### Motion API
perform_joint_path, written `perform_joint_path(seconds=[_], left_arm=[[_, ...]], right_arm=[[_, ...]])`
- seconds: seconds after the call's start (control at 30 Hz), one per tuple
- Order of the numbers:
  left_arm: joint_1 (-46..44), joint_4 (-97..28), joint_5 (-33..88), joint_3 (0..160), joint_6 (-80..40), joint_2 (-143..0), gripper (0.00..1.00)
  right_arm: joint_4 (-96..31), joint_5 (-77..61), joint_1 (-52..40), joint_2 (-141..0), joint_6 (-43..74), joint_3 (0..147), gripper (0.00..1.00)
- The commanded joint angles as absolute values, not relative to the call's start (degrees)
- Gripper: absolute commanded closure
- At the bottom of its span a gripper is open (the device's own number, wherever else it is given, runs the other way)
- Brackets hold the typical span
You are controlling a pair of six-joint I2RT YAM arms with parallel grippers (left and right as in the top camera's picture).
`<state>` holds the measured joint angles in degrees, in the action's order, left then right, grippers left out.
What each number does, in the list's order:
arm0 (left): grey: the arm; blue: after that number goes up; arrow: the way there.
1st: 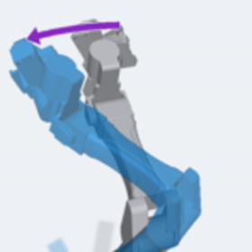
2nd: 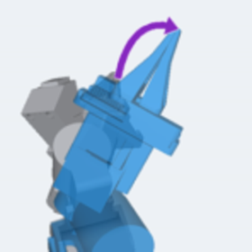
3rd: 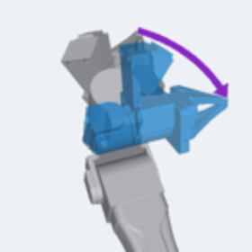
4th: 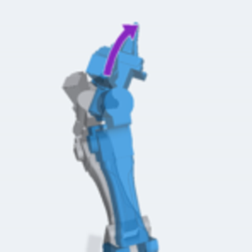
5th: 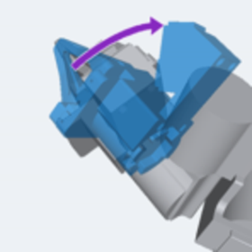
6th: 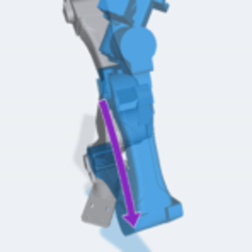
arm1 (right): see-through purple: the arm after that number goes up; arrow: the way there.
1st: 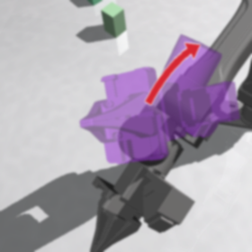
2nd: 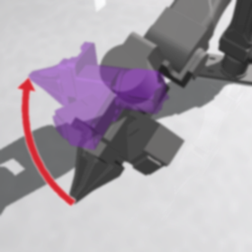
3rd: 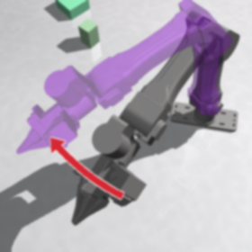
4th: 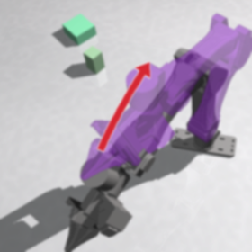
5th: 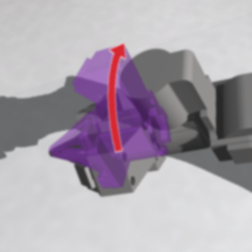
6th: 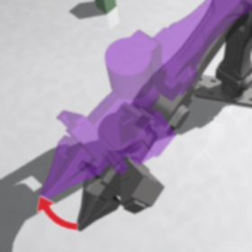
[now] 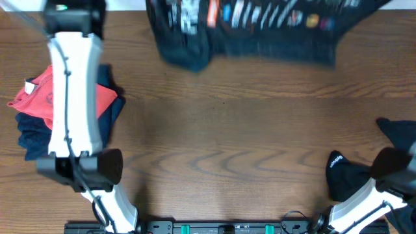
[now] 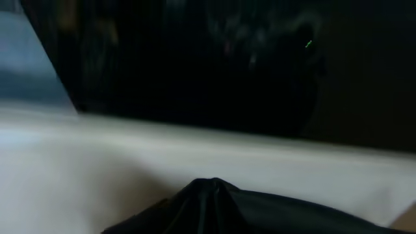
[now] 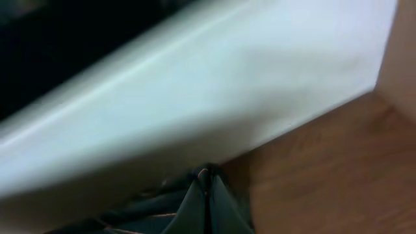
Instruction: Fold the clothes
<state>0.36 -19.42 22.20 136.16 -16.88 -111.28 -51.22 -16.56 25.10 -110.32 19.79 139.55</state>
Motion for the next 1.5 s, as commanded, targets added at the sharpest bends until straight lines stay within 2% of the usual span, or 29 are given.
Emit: perform_joint_path(seconds=[0.0, 0.13, 0.37, 0.63, 0.83, 1.0, 1.23, 1.47], left_arm=[[3.8, -25.1, 26.2, 140.5, -18.3, -108.1, 0.94], [5.0, -43.4, 31.1, 140.5, -17.7, -107.6, 0.94], [4.7, -81.5, 30.9, 137.1, -9.1, -108.9, 0.94], [2.4, -96.4, 30.9, 120.2, -1.6, -109.1, 0.94], [-1.1, -96.0, 27.7, 101.1, 0.6, -107.5, 0.94], [-2.0, -89.8, 25.9, 84.8, 0.4, -102.7, 0.94], [-1.5, -80.2, 25.9, 65.6, -3.3, -90.9, 0.94], [-1.5, -75.7, 25.9, 59.4, -4.8, -80.7, 0.94]], right_arm=[[-56.4, -10.8, 26.4, -107.8, 17.6, 142.4, 0.99], [-68.9, -4.0, 26.2, -108.0, 15.7, 141.3, 0.99], [-83.5, 5.1, 26.2, -108.0, 10.9, 133.6, 0.99], [-90.9, 9.1, 26.5, -108.0, 10.2, 115.5, 0.99], [-88.6, 8.8, 28.6, -108.0, 10.7, 98.9, 0.99], [-86.2, 8.8, 31.6, -108.0, 10.7, 90.2, 0.99], [-83.1, 7.8, 35.7, -105.9, 11.8, 84.0, 0.99], [-81.1, 6.0, 36.1, -104.1, 11.8, 83.7, 0.99]])
